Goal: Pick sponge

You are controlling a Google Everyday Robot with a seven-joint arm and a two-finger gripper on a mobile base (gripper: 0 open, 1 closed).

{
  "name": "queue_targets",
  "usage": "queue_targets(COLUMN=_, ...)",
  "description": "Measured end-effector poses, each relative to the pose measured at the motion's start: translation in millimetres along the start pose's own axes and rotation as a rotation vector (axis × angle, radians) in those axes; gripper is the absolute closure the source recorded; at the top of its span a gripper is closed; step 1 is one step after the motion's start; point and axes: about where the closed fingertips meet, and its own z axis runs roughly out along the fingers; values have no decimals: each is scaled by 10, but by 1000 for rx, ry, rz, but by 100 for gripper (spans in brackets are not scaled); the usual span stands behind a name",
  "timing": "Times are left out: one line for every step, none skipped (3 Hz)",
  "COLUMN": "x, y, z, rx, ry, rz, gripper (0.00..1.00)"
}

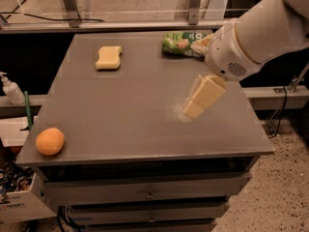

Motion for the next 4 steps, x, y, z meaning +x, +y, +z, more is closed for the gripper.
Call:
queue_targets(x=-286, y=-111, z=392, rx=-9, ry=-83, rz=-33, gripper=0)
queue_targets(x=-558, y=-253, z=871, rx=-11, ry=-155, rz=-29, gripper=0)
queue_targets(x=-815, y=-408, z=1253, rx=-5, ry=-205, rz=-1, gripper=0)
queue_targets(x=-1012, y=-644, z=1644, rx=-7, ry=-262, rz=102, gripper=0)
